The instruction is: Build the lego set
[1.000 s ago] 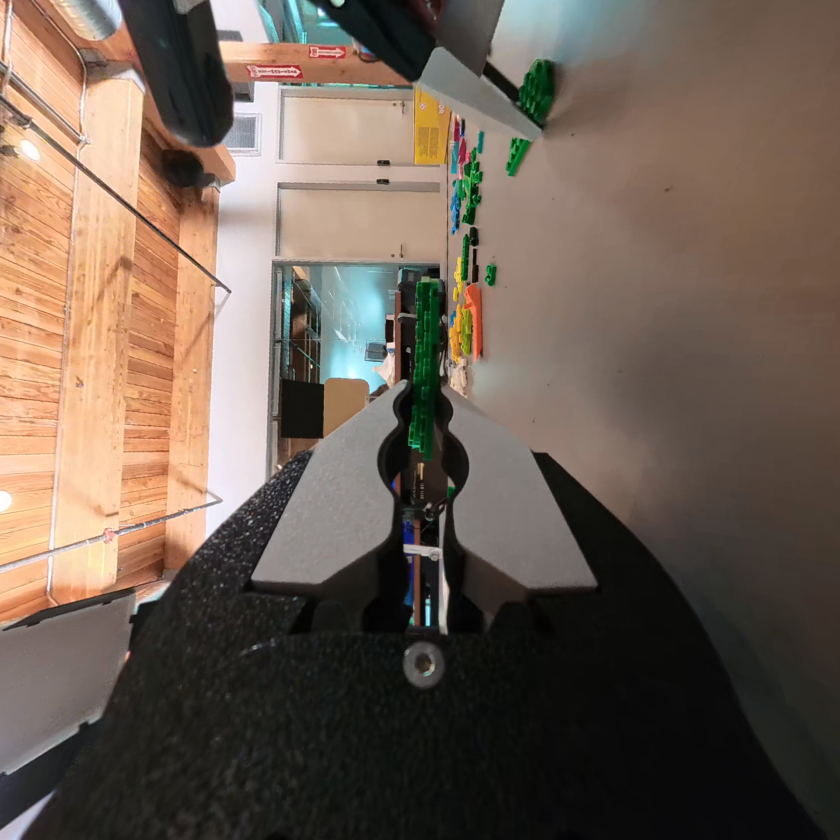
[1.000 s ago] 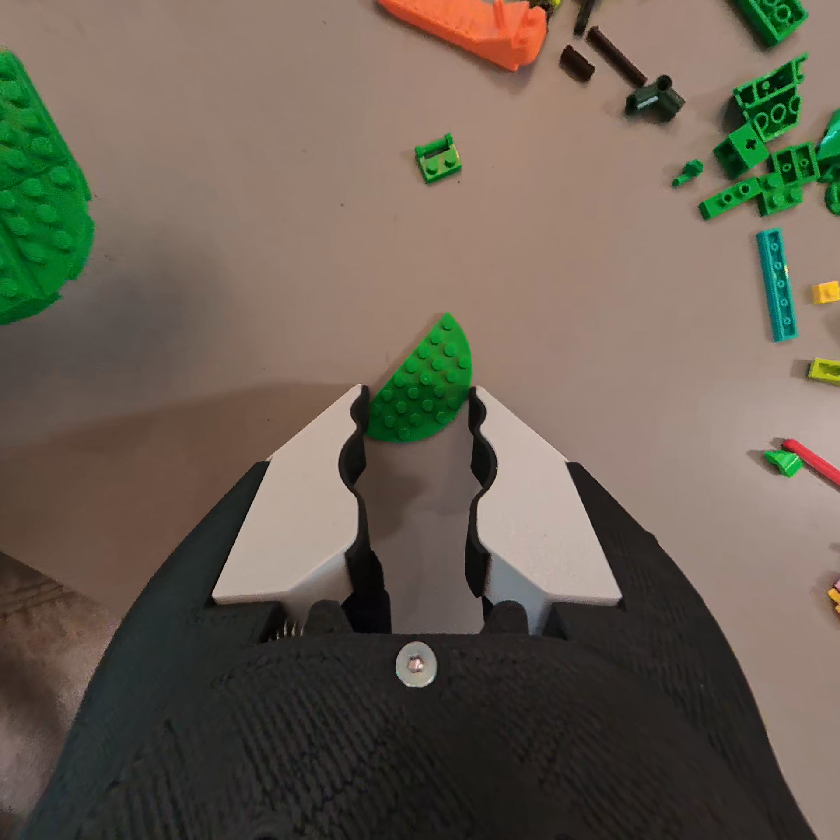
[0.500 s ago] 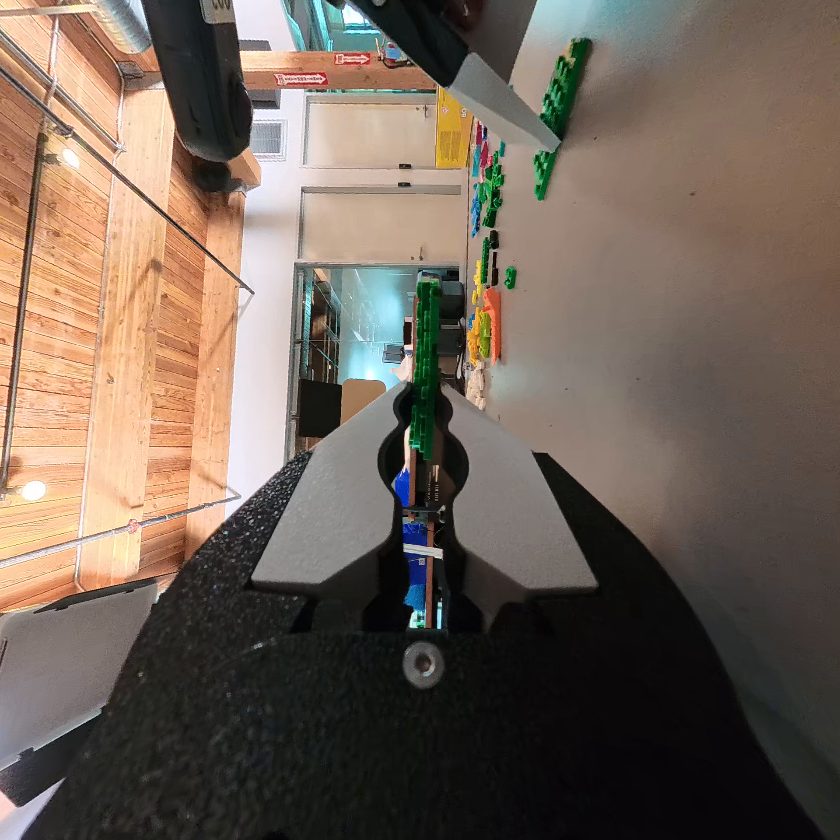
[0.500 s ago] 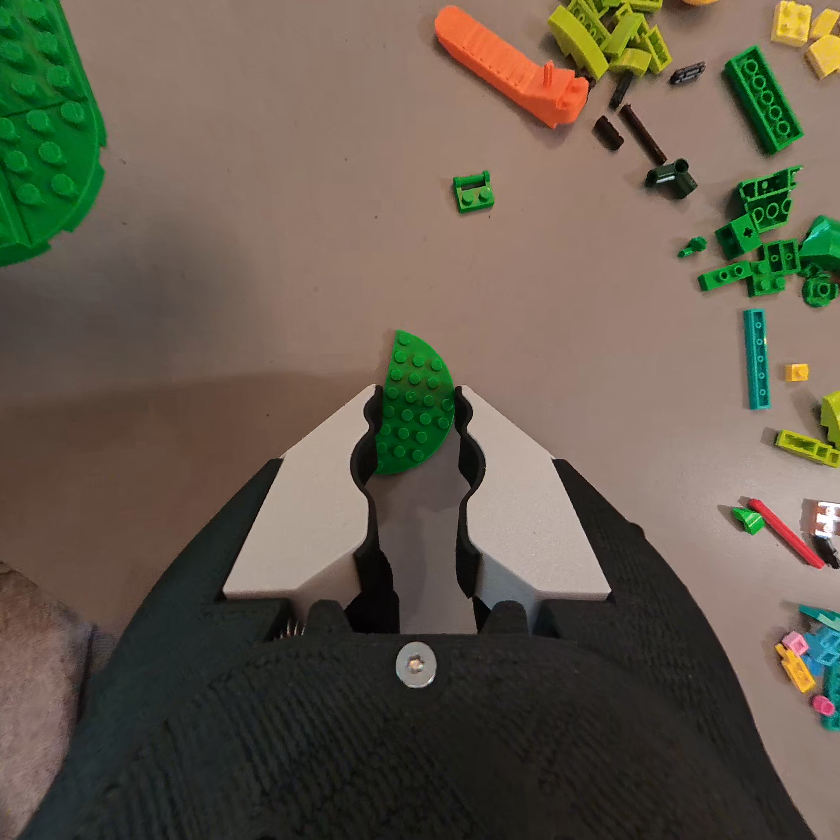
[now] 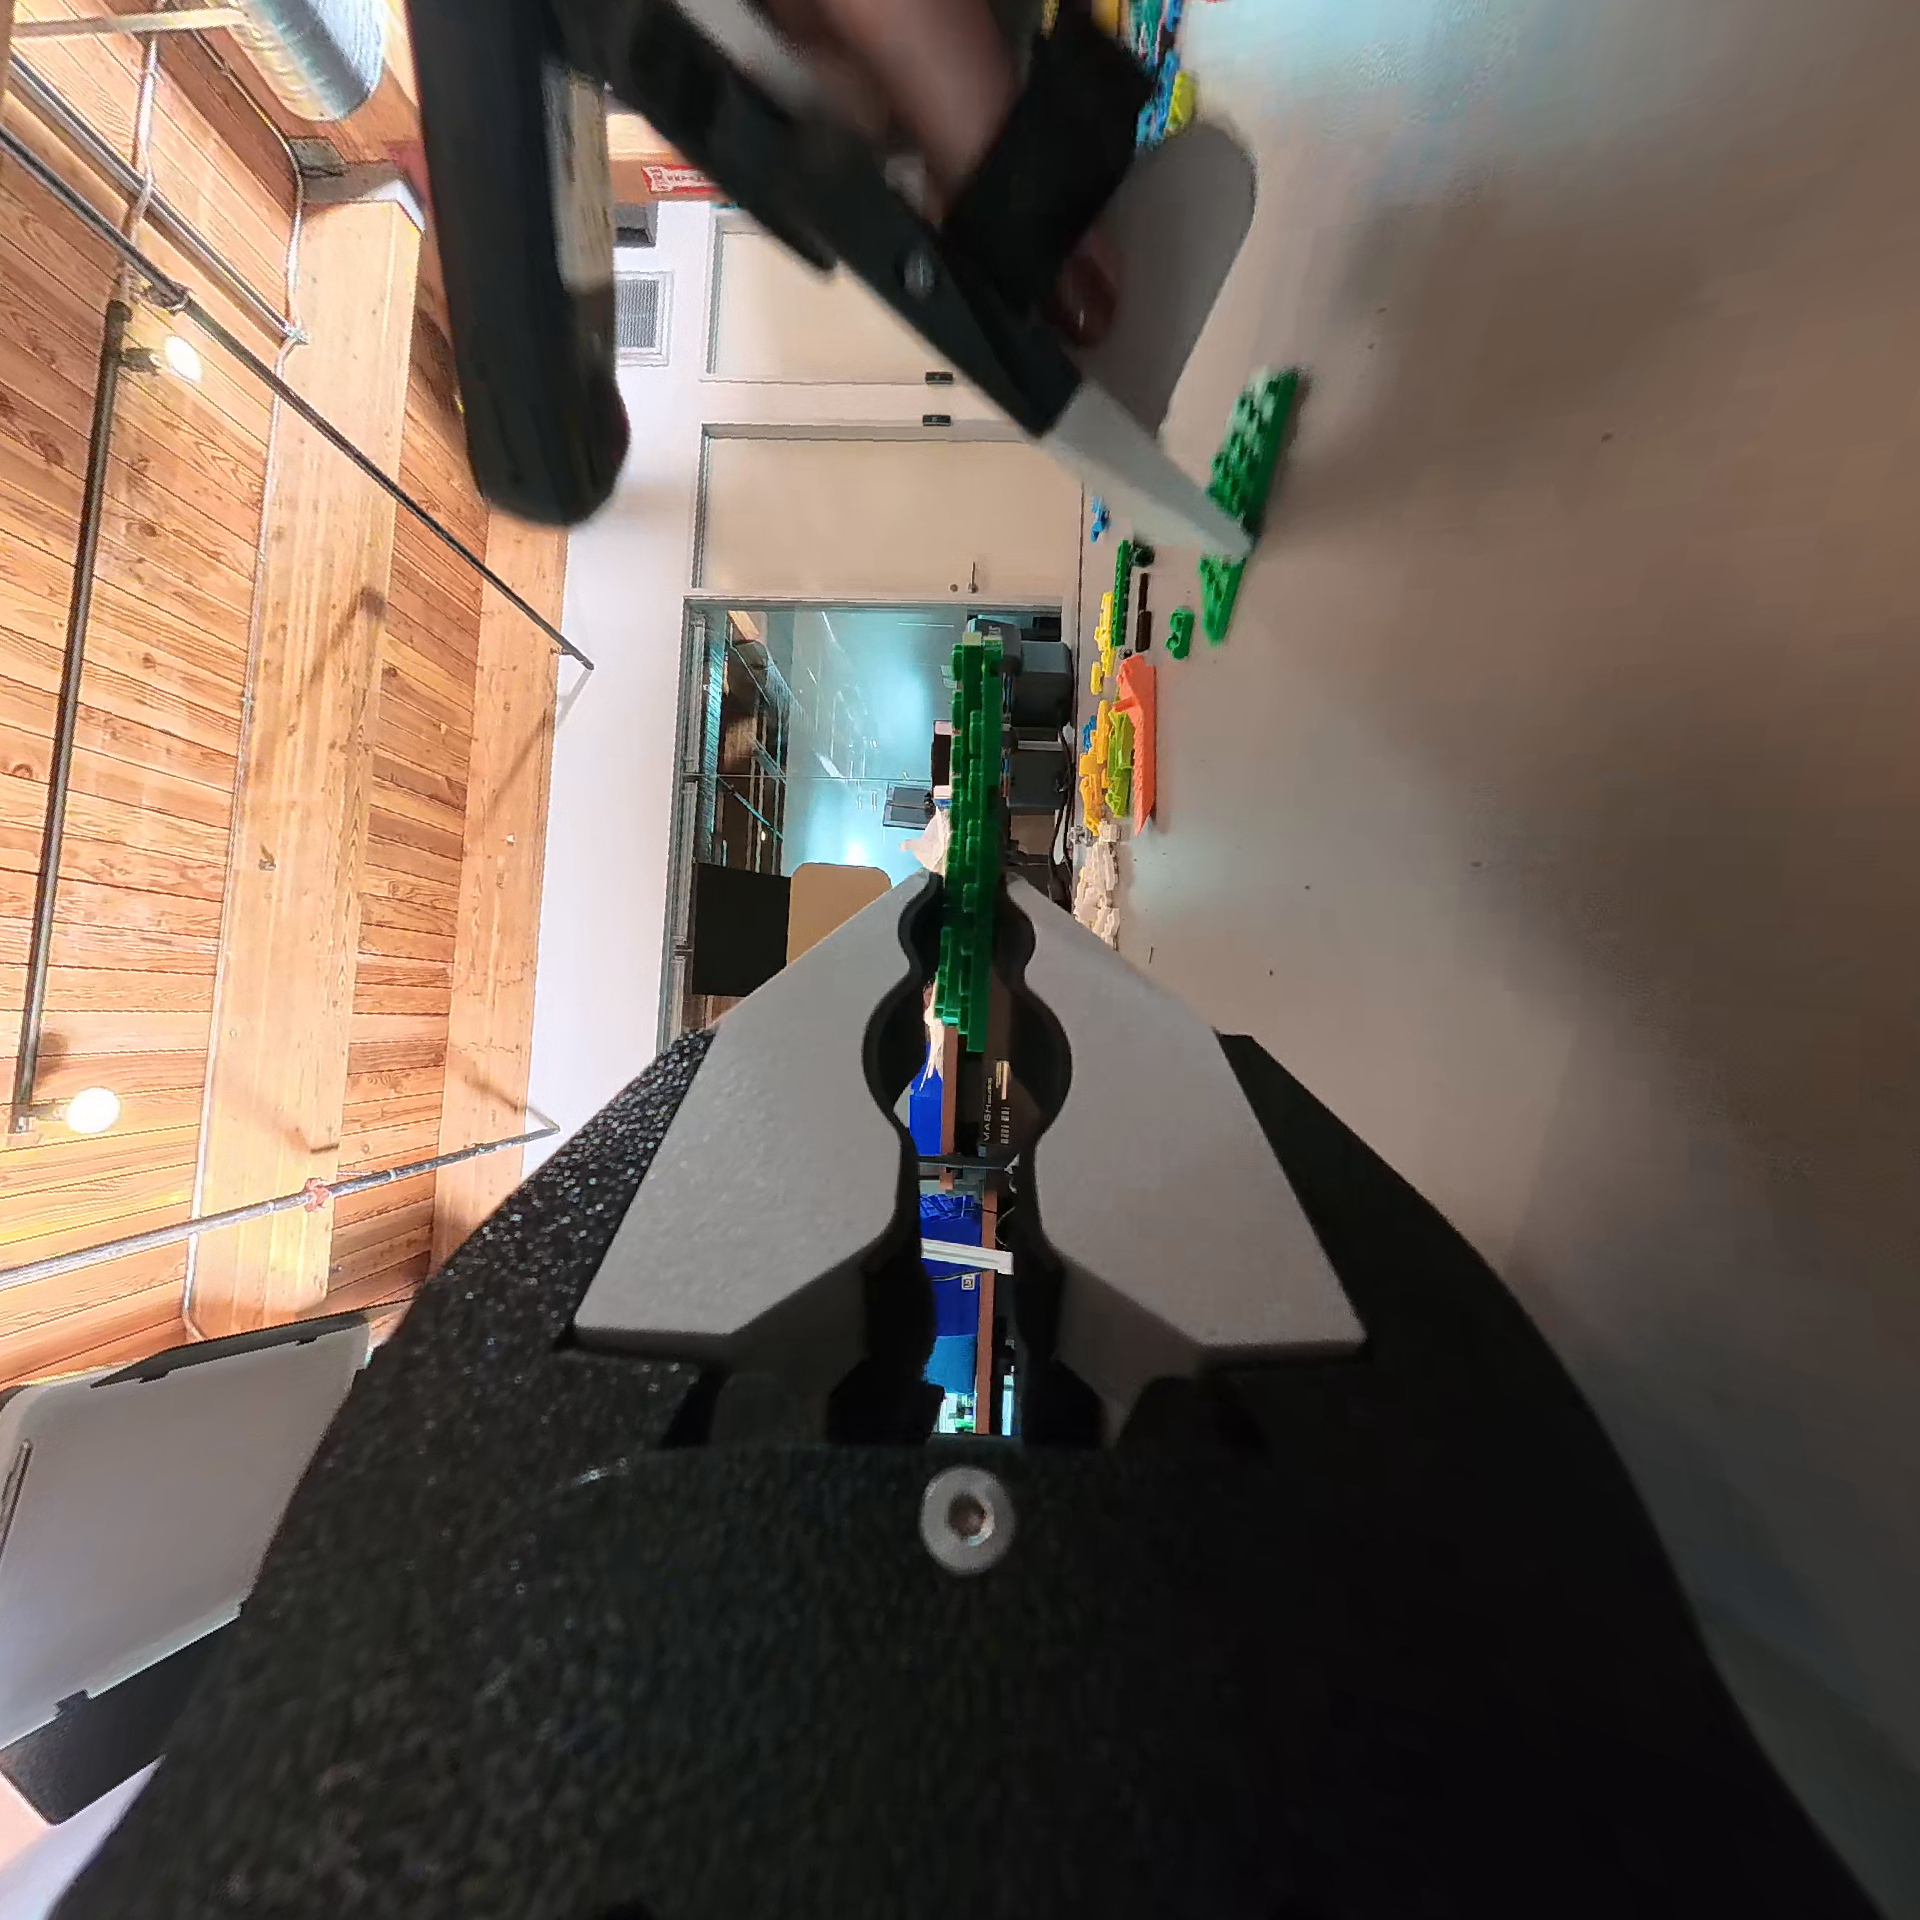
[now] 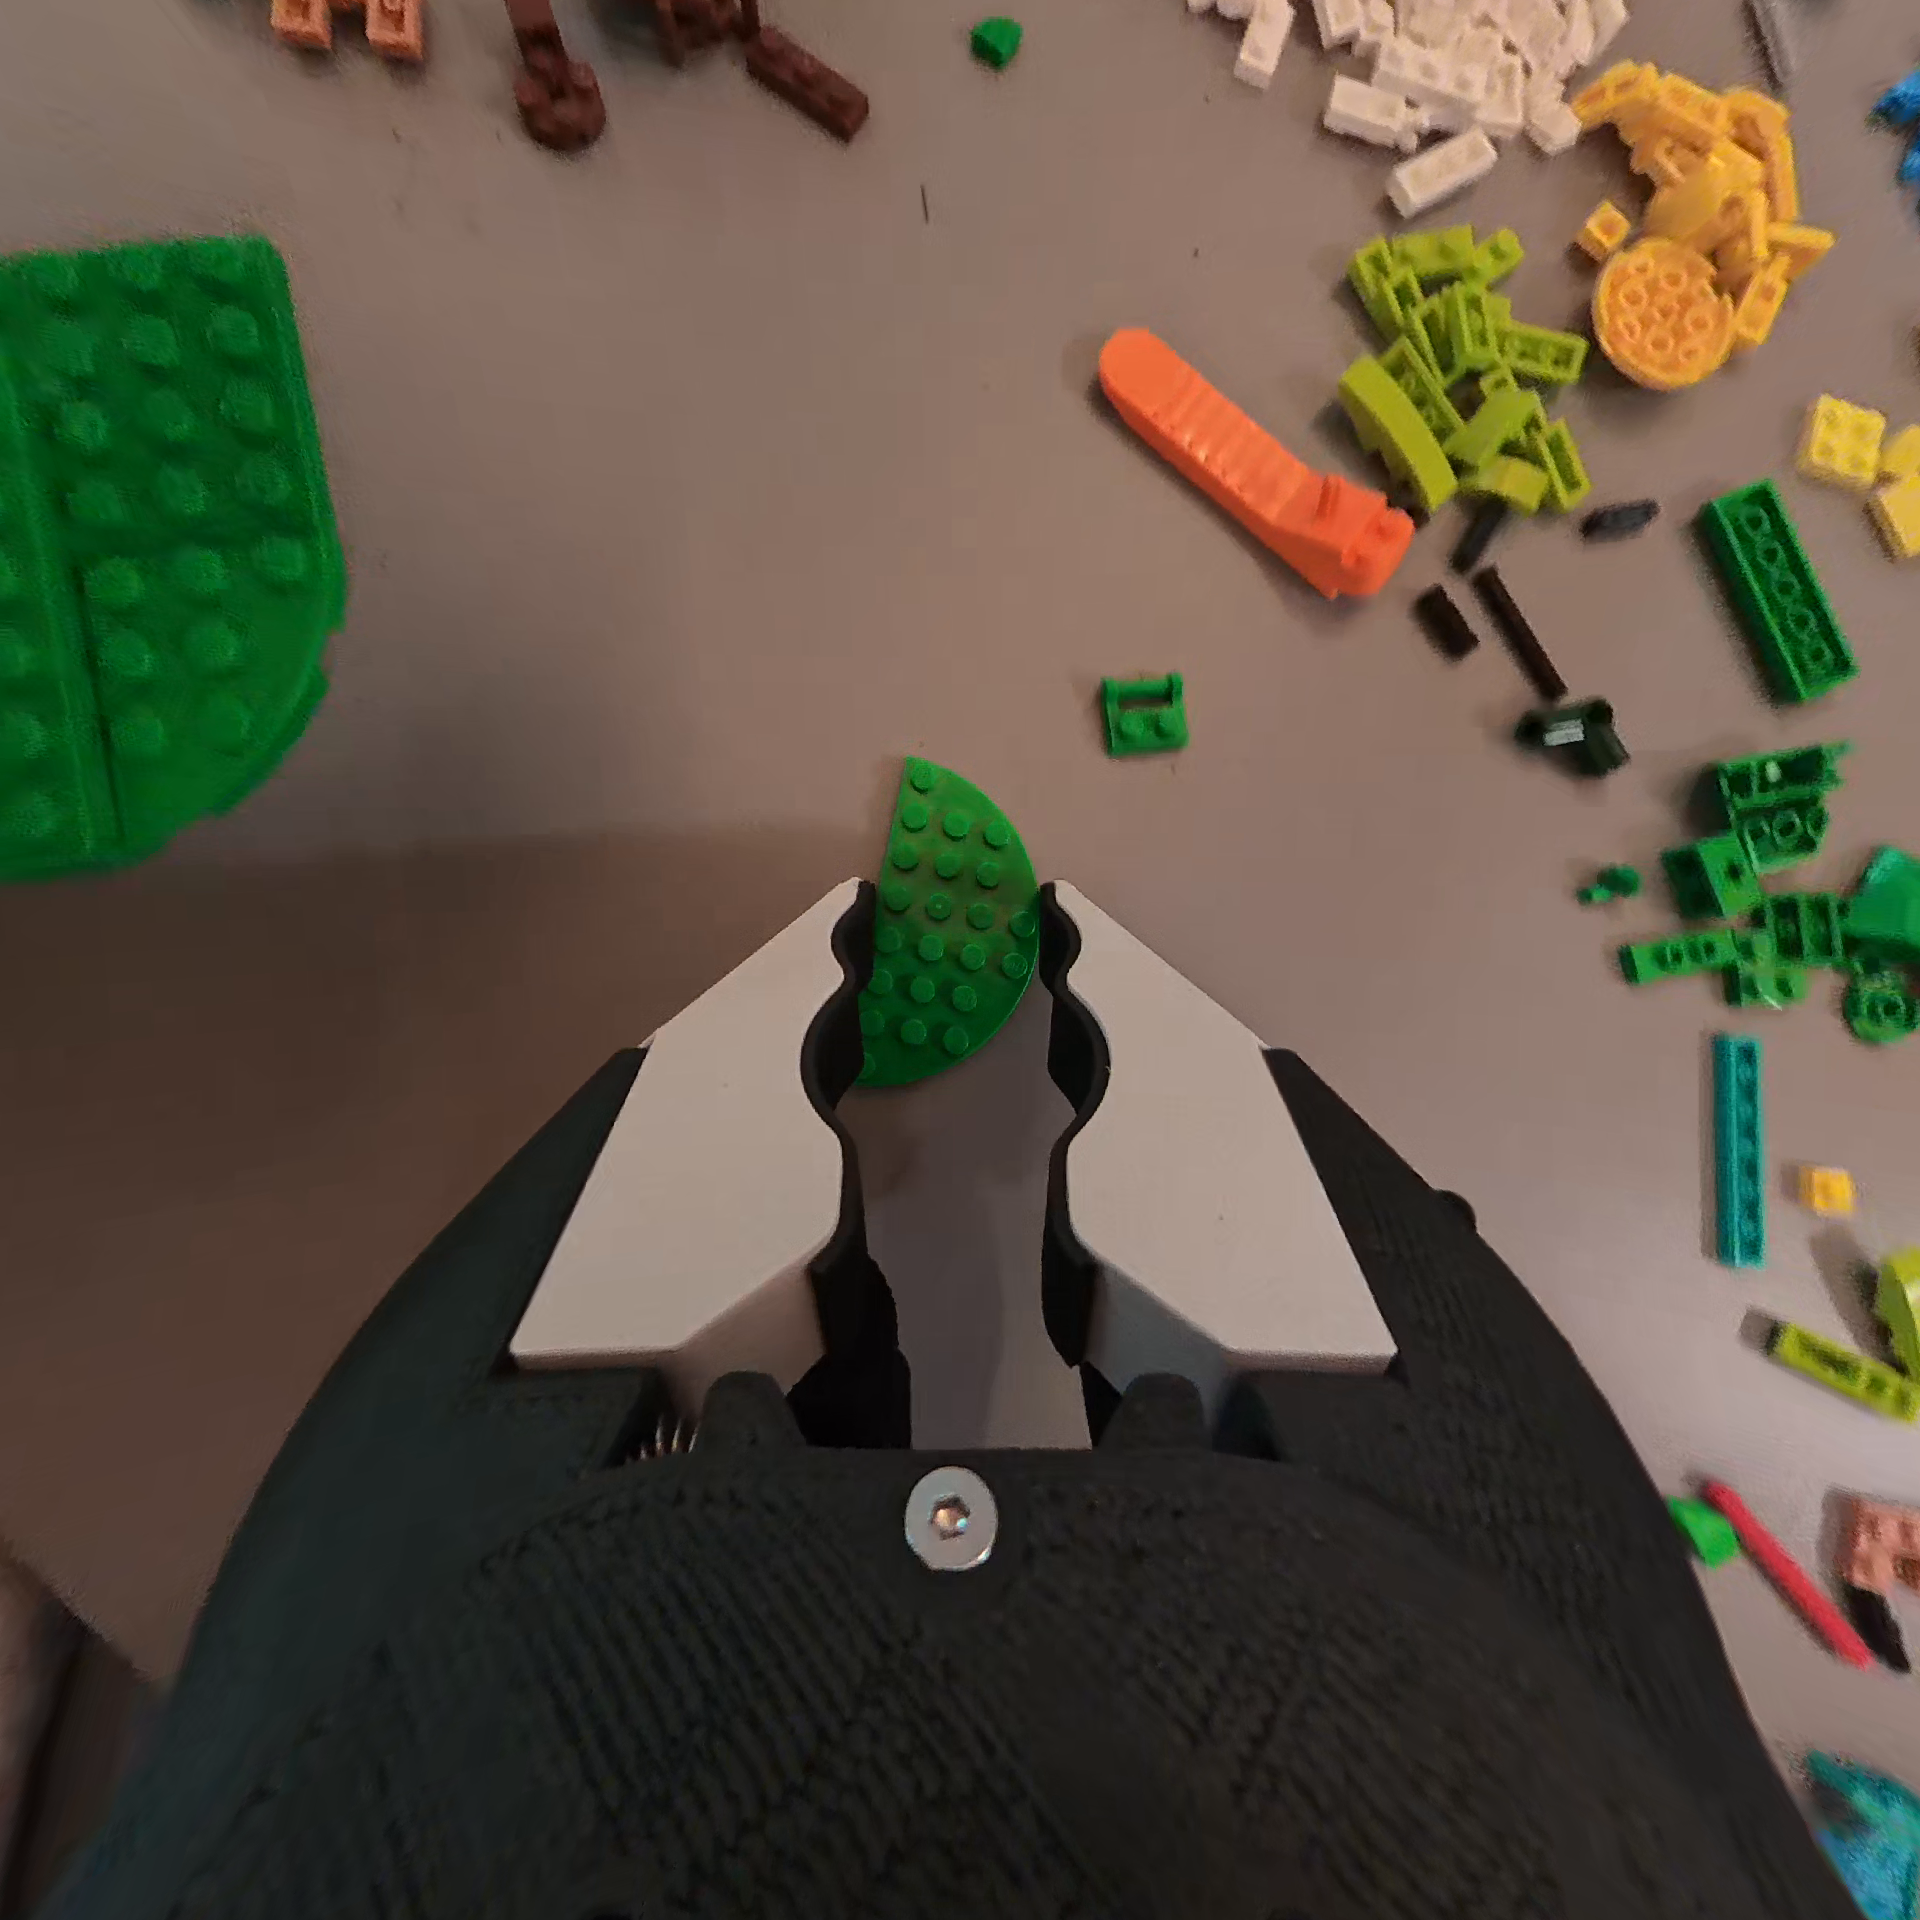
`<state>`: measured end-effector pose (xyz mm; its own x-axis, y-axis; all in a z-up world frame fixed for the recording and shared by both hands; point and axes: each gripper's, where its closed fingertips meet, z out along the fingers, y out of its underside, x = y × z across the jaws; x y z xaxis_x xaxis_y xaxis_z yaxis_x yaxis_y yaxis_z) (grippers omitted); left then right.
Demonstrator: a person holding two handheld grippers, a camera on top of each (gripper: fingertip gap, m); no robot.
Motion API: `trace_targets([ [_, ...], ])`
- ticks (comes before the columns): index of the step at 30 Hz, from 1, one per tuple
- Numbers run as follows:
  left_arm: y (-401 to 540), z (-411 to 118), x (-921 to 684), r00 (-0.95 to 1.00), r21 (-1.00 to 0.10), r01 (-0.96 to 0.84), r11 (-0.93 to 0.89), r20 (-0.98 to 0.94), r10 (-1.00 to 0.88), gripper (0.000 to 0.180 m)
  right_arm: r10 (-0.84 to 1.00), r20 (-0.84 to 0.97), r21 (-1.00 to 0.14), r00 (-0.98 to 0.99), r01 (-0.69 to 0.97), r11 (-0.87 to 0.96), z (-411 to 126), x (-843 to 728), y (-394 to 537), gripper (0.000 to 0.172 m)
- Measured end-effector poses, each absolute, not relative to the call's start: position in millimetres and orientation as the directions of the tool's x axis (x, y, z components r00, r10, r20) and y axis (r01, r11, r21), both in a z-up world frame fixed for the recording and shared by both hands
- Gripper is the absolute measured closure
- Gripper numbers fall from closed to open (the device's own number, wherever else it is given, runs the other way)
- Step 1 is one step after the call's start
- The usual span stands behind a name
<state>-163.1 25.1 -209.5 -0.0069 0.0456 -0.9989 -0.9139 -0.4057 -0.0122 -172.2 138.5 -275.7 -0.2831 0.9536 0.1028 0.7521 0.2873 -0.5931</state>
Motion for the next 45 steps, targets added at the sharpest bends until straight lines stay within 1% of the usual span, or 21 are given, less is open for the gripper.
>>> trace_targets([
  [2,24.4,-209.2,-164.0,-0.006,-0.014,-0.913,-0.408,-0.999,0.047,0.175,0.953,0.096,-0.577,-0.289,0.764,0.29,-275.2,-182.4,138.6,0.14],
  [3,23.9,-208.8,-164.4,-0.004,-0.016,-0.912,-0.409,-0.999,0.049,0.175,0.951,0.113,-0.577,-0.287,0.76,0.298,-272.1,-187.7,140.9,0.13],
  [4,23.2,-208.4,-165.3,-0.001,-0.021,-0.911,-0.411,-0.999,0.052,0.175,0.948,0.134,-0.591,-0.289,0.745,0.31,-265.6,-194.0,142.6,0.125],
  [5,22.3,-207.6,-166.4,0.001,-0.024,-0.91,-0.414,-0.998,0.056,0.175,0.944,0.144,-0.613,-0.296,0.723,0.32,-256.7,-201.2,142.8,0.124],
  [8,18.4,-199.5,-169.6,-0.002,-0.04,-0.907,-0.42,-0.995,0.099,0.175,0.913,0.178,-0.667,-0.366,0.637,0.386,-224.2,-232.5,136.9,0.127],
  [11,16.0,-193.7,-174.5,0.006,-0.062,-0.901,-0.43,-0.991,0.132,0.175,0.839,0.284,-0.675,-0.465,0.524,0.519,-198.2,-282.2,126.1,0.136],
  [13,15.9,-197.0,-179.4,0.008,-0.059,-0.894,-0.443,-0.993,0.116,0.175,0.759,0.306,-0.666,-0.574,0.44,0.602,-193.4,-314.6,102.0,0.138],
  [16,17.0,-200.2,-181.5,0.026,-0.071,-0.893,-0.445,-0.994,0.105,0.174,0.619,0.264,-0.672,-0.74,0.319,0.668,-197.6,-352.6,50.8,0.141],
  [17,17.5,-202.1,-182.0,0.029,-0.07,-0.892,-0.447,-0.995,0.096,0.174,0.573,0.256,-0.658,-0.779,0.294,0.693,-202.6,-363.6,36.9,0.141],
  [19,18.0,-204.6,-184.4,0.036,-0.072,-0.887,-0.455,-0.996,0.086,0.174,0.524,0.23,-0.604,-0.82,0.302,0.738,-217.0,-387.1,18.7,0.141],
  [24,17.4,-205.9,-187.8,0.059,-0.093,-0.882,-0.462,-0.994,0.087,0.175,0.612,0.037,-0.539,-0.79,0.5,0.678,-237.8,-441.5,-14.3,0.139],
  [25,17.5,-206.3,-187.6,0.063,-0.096,-0.883,-0.46,-0.994,0.086,0.175,0.606,0.048,-0.519,-0.794,0.498,0.694,-240.3,-450.2,-16.5,0.139],
  [26,17.6,-206.9,-187.6,0.067,-0.098,-0.883,-0.458,-0.994,0.084,0.175,0.583,0.098,-0.489,-0.807,0.471,0.734,-243.1,-458.9,-15.2,0.141],
  [27,17.8,-207.4,-187.6,0.071,-0.101,-0.884,-0.457,-0.994,0.082,0.175,0.555,0.152,-0.444,-0.818,0.445,0.777,-246.8,-466.4,-10.8,0.143],
  [28,18.2,-207.9,-187.6,0.077,-0.105,-0.884,-0.456,-0.994,0.08,0.175,0.532,0.163,-0.41,-0.831,0.433,0.803,-250.8,-469.8,-9.9,0.143],
  [29,18.5,-208.0,-187.5,0.081,-0.109,-0.885,-0.453,-0.993,0.08,0.175,0.523,0.114,-0.396,-0.845,0.444,0.804,-254.8,-468.0,-13.6,0.142],
  [31,18.9,-207.5,-187.0,0.086,-0.115,-0.886,-0.449,-0.993,0.083,0.175,0.531,-0.013,-0.371,-0.847,0.497,0.784,-261.3,-462.3,-20.7,0.132],
  [32,18.9,-207.3,-187.0,0.09,-0.119,-0.886,-0.447,-0.992,0.085,0.175,0.536,-0.04,-0.356,-0.843,0.513,0.781,-263.9,-462.4,-20.9,0.128],
  [35,18.9,-207.3,-187.5,0.103,-0.132,-0.886,-0.444,-0.991,0.088,0.175,0.506,-0.028,-0.299,-0.862,0.491,0.818,-272.5,-465.5,-15.2,0.124],
  [41,20.6,-207.9,-186.4,0.119,-0.145,-0.888,-0.437,-0.989,0.086,0.175,0.424,-0.005,-0.28,-0.905,0.409,0.869,-273.2,-469.6,-20.4,0.127],
  [45,20.8,-208.9,-186.2,0.123,-0.147,-0.889,-0.435,-0.989,0.082,0.175,0.423,-0.016,-0.245,-0.906,0.413,0.877,-276.9,-469.8,-23.0,0.13],
])
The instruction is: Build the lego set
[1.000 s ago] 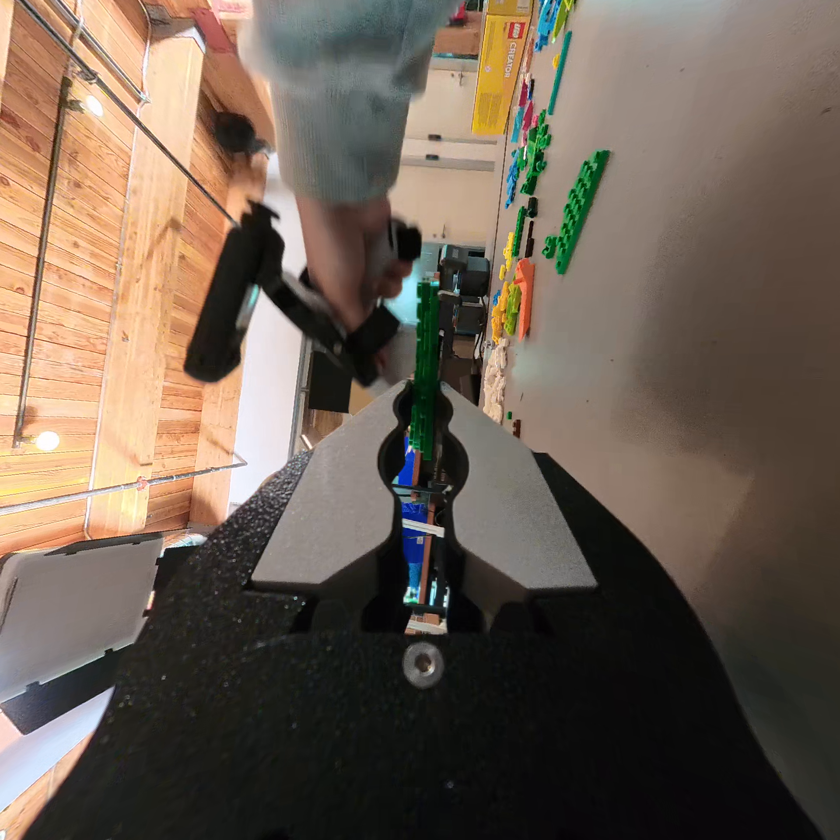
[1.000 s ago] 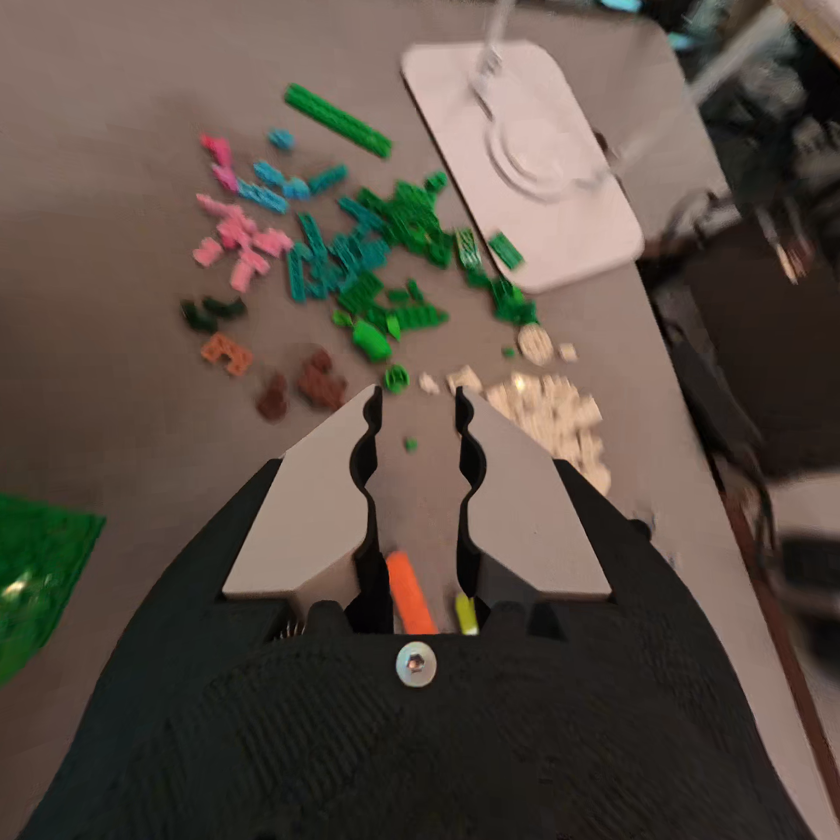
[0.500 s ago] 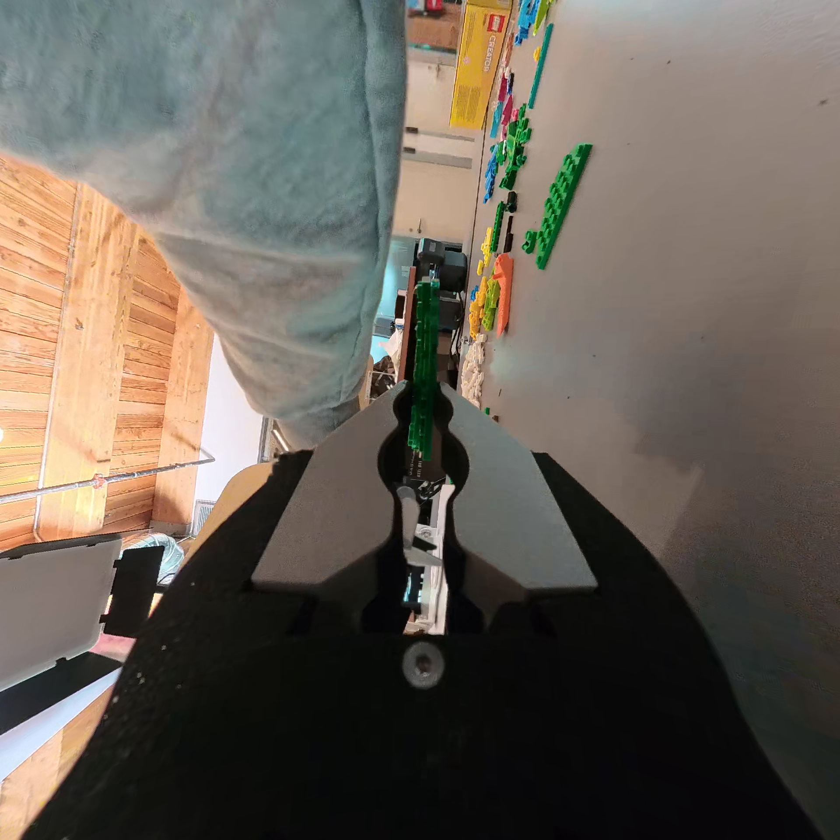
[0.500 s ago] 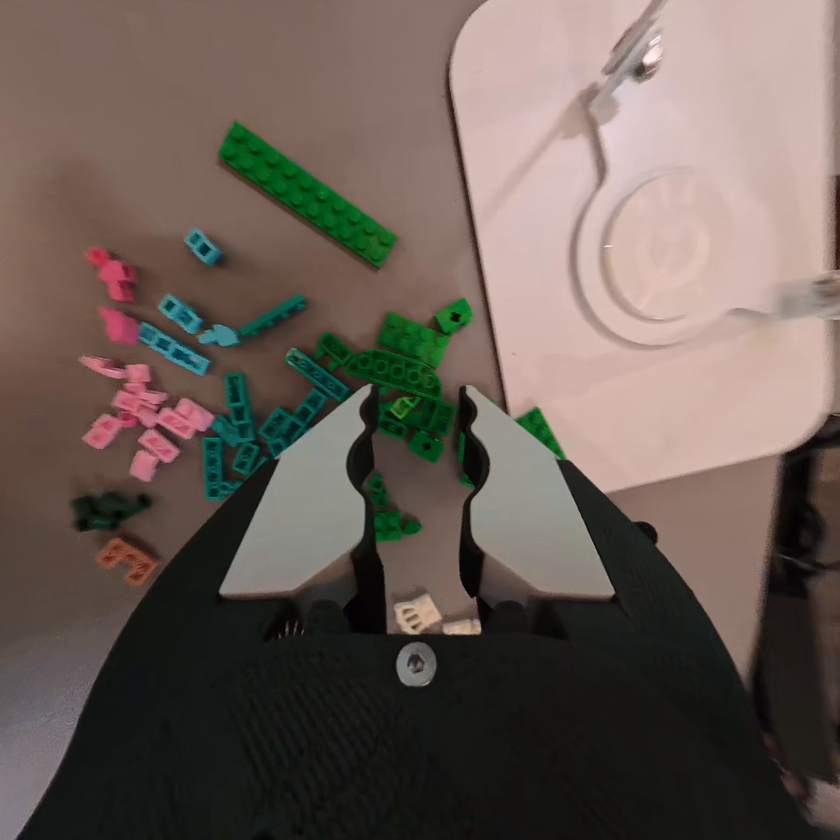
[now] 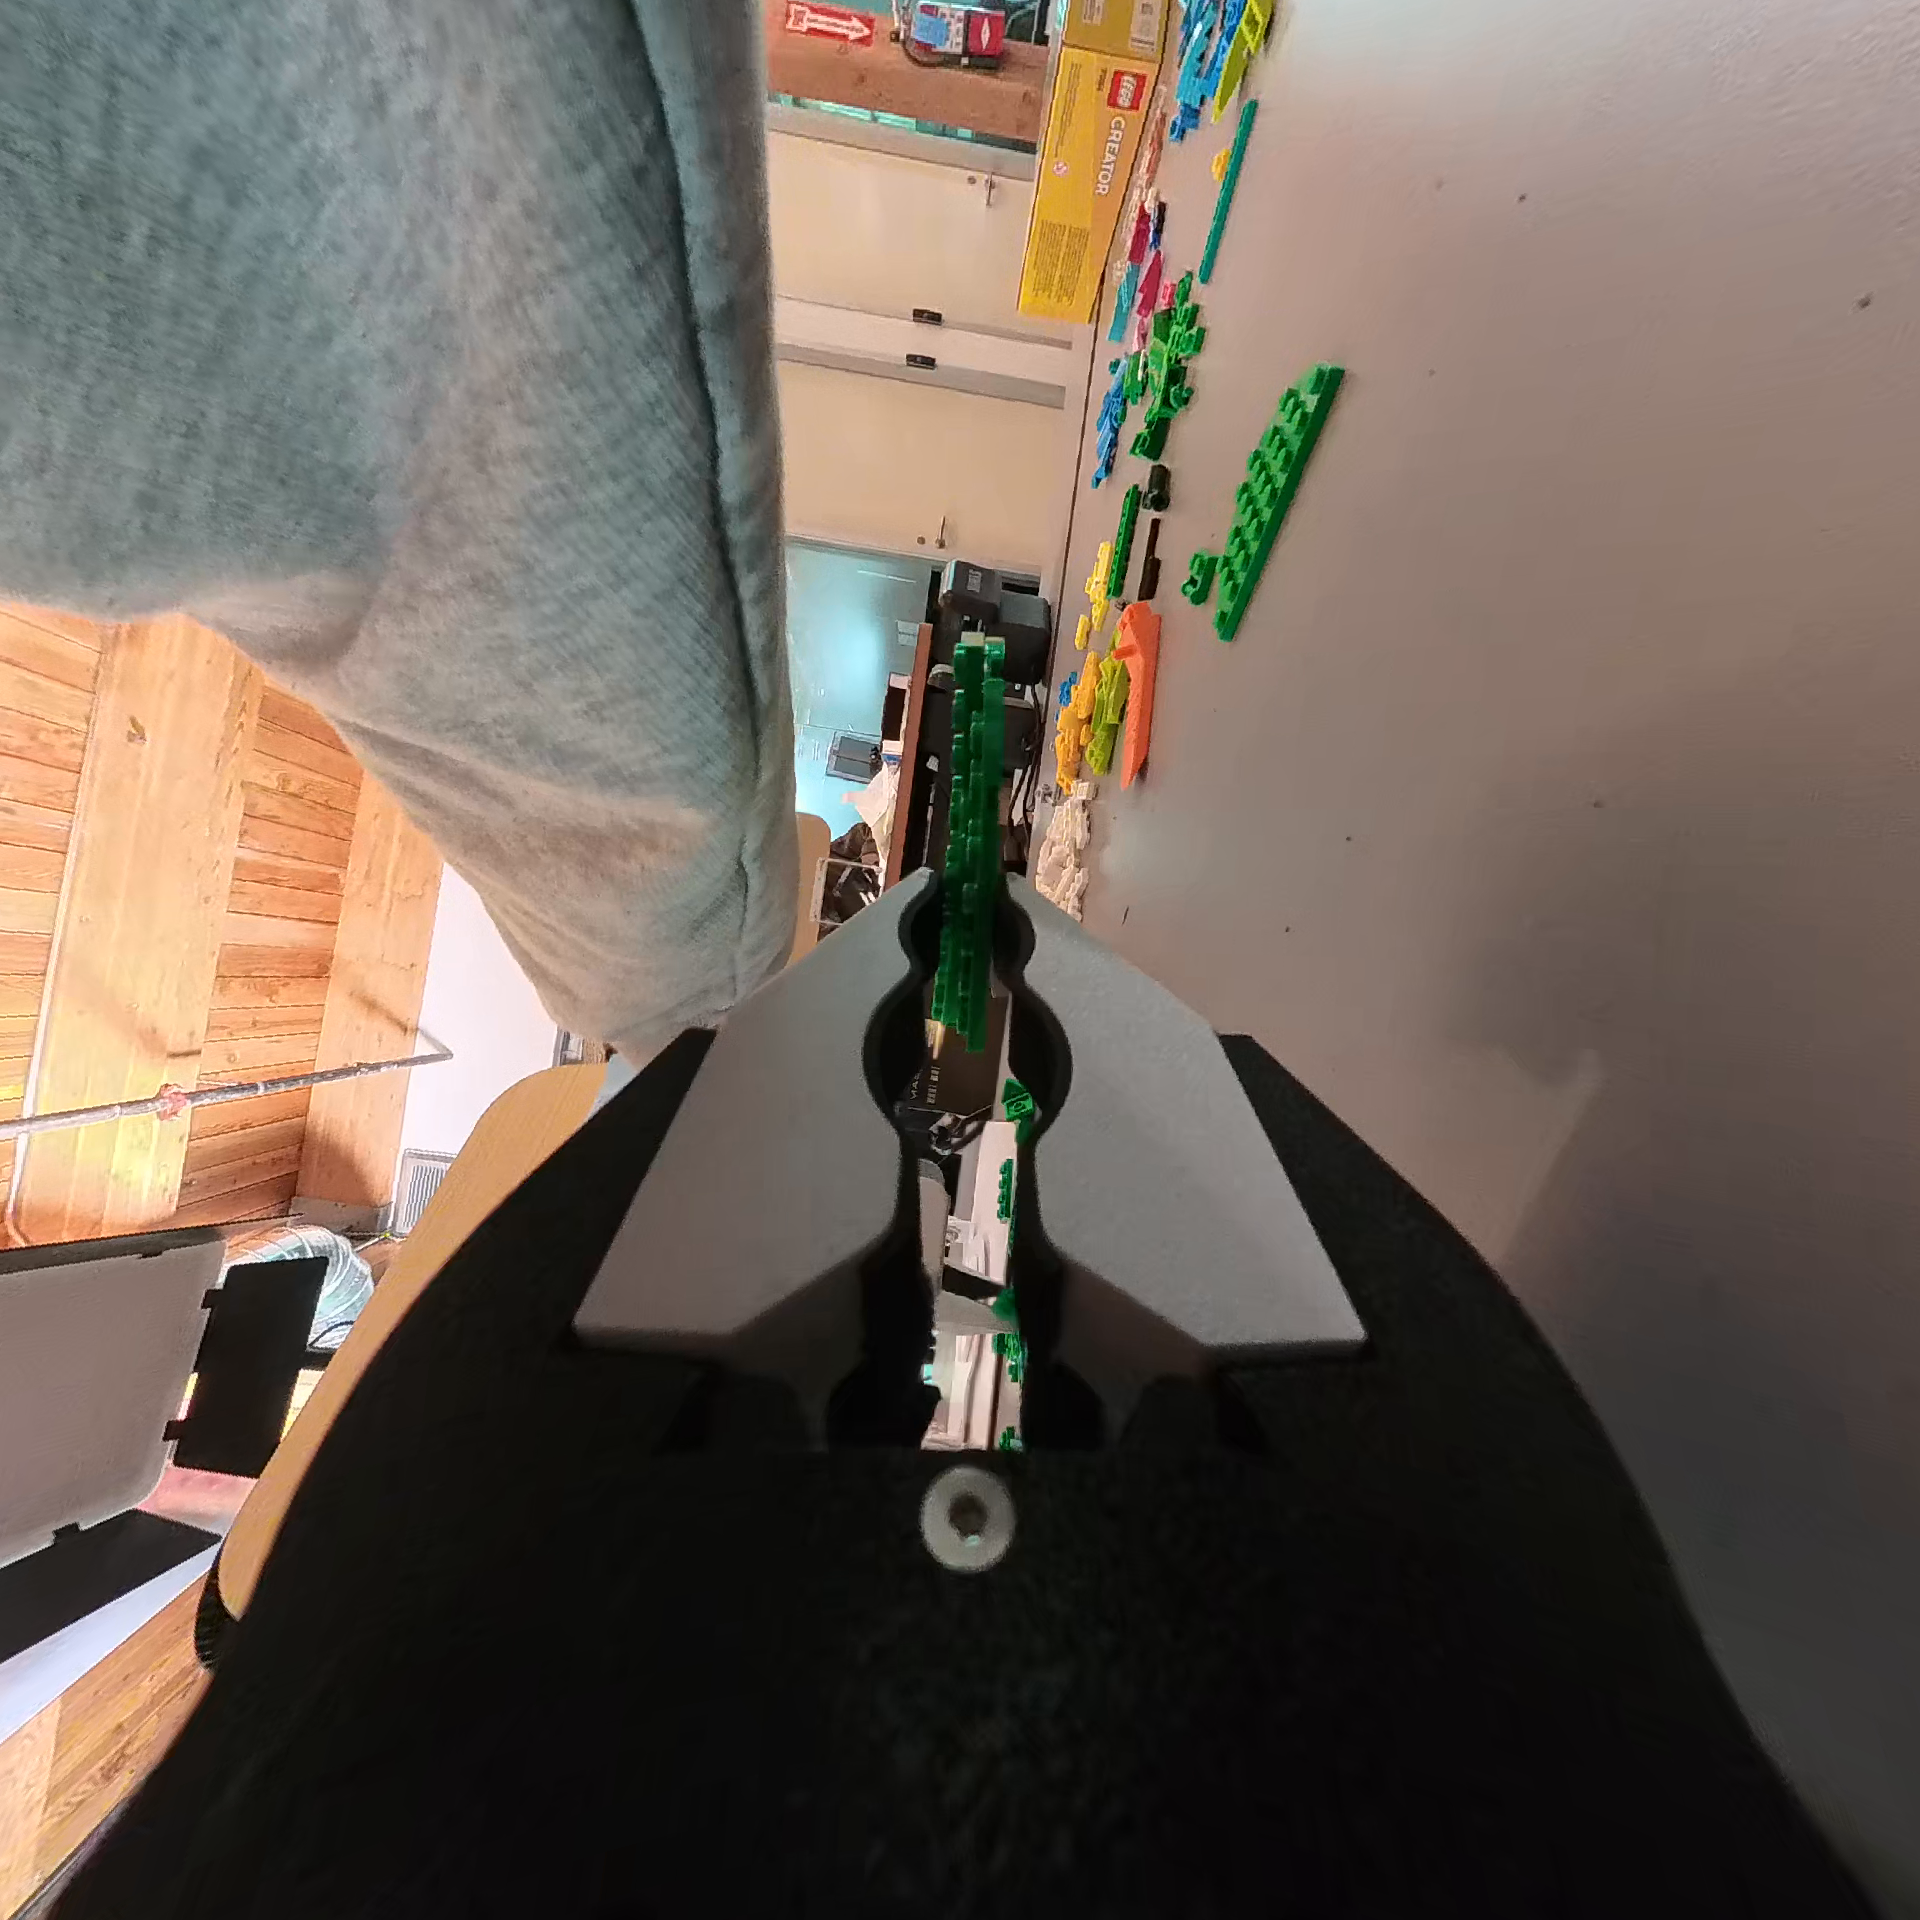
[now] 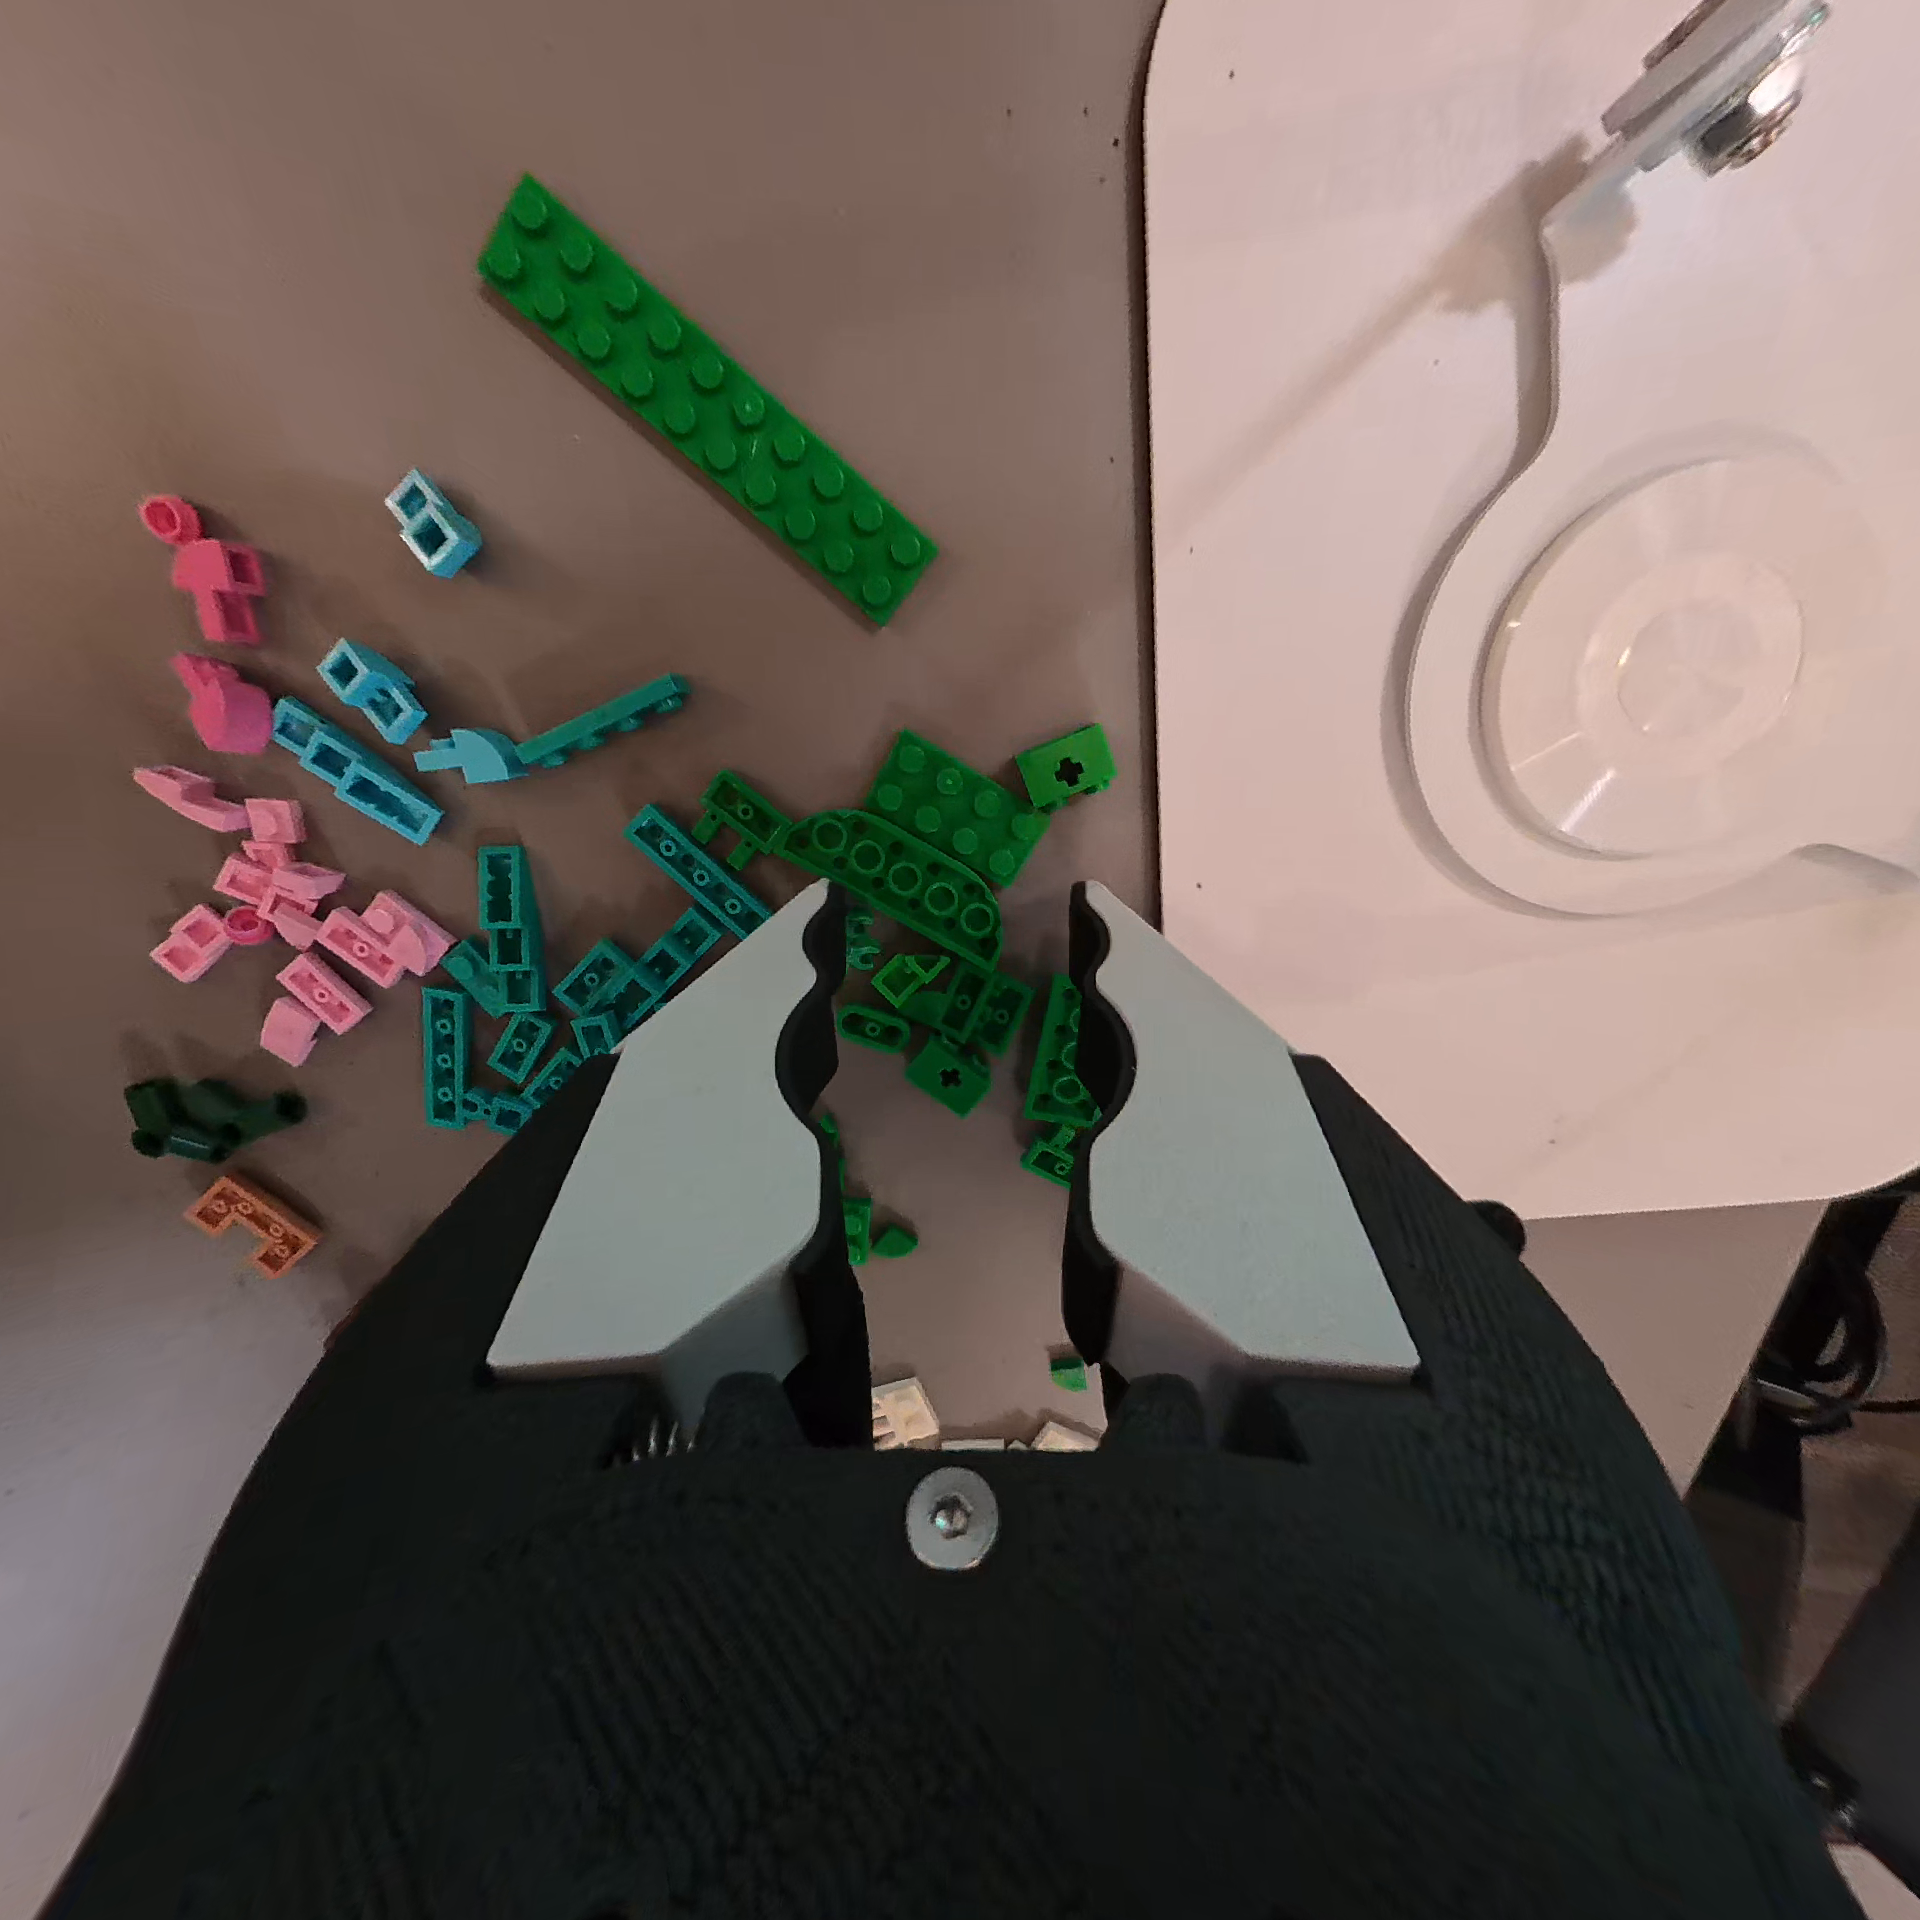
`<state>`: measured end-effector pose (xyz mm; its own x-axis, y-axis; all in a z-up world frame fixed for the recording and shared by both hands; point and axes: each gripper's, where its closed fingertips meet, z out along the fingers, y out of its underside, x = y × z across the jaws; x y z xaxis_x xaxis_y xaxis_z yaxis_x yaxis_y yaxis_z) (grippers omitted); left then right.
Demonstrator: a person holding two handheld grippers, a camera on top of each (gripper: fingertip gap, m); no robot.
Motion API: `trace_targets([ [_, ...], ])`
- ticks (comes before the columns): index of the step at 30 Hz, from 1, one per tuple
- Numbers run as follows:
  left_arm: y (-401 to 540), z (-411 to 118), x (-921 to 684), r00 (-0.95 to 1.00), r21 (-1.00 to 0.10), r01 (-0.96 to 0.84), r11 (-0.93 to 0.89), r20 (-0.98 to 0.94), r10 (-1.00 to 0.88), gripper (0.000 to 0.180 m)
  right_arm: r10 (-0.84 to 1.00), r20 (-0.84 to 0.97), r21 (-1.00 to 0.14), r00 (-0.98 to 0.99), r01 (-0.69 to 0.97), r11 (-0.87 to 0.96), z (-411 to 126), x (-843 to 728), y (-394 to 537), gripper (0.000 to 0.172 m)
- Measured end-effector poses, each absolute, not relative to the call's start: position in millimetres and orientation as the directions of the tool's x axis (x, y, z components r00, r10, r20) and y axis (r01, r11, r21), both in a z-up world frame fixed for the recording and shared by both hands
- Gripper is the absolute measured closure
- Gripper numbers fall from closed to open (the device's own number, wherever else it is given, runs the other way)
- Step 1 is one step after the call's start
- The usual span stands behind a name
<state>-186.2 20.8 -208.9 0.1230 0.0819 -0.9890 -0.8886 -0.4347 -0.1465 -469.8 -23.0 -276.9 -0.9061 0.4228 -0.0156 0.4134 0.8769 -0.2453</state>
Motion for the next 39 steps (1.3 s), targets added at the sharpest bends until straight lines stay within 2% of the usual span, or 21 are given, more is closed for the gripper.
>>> trace_targets([
  [4,20.4,-209.5,-186.2,0.124,-0.146,-0.889,-0.434,-0.989,0.08,0.175,0.403,0.021,-0.226,-0.915,0.389,0.893,-279.9,-470.0,-23.8,0.152],
  [6,20.5,-210.1,-186.3,0.125,-0.146,-0.889,-0.434,-0.989,0.077,0.175,0.371,0.064,-0.228,-0.926,0.349,0.909,-279.6,-469.8,-23.3,0.158],
  [14,19.7,-210.0,-186.9,0.13,-0.152,-0.889,-0.433,-0.988,0.079,0.175,0.227,0.281,-0.222,-0.932,0.167,0.961,-272.6,-464.5,-11.1,0.159],
  [19,18.7,-208.8,-187.4,0.135,-0.159,-0.888,-0.431,-0.987,0.086,0.174,0.156,0.505,-0.234,-0.849,0.04,0.971,-231.3,-441.0,6.5,0.159],
  [22,17.6,-206.8,-189.5,0.138,-0.167,-0.884,-0.437,-0.986,0.098,0.174,0.118,0.634,-0.191,-0.764,-0.006,0.982,-202.6,-400.6,38.3,0.159],
  [24,11.2,-194.6,-202.3,0.126,-0.198,-0.847,-0.493,-0.976,0.176,0.174,0.027,0.734,-0.068,-0.678,-0.035,0.997,-189.7,-366.5,69.7,0.159],
  [28,-18.3,-166.9,-238.8,0.228,-0.442,-0.719,-0.537,-0.879,0.419,0.175,-0.301,0.845,0.277,-0.441,-0.119,0.953,-183.4,-288.1,101.7,0.159],
  [31,-30.4,-162.6,-252.4,0.259,-0.521,-0.662,-0.538,-0.833,0.488,0.175,-0.491,0.798,0.464,-0.348,-0.165,0.87,-205.4,-234.8,94.3,0.159],
  [34,-28.9,-163.2,-251.9,0.265,-0.524,-0.662,-0.536,-0.832,0.487,0.175,-0.683,0.681,0.681,-0.263,-0.116,0.723,-210.4,-207.4,92.2,0.159],
  [39,-20.4,-167.9,-244.1,0.241,-0.465,-0.695,-0.549,-0.869,0.431,0.175,-0.705,0.665,0.707,-0.247,-0.095,0.701,-221.5,-193.5,86.5,0.159],
])
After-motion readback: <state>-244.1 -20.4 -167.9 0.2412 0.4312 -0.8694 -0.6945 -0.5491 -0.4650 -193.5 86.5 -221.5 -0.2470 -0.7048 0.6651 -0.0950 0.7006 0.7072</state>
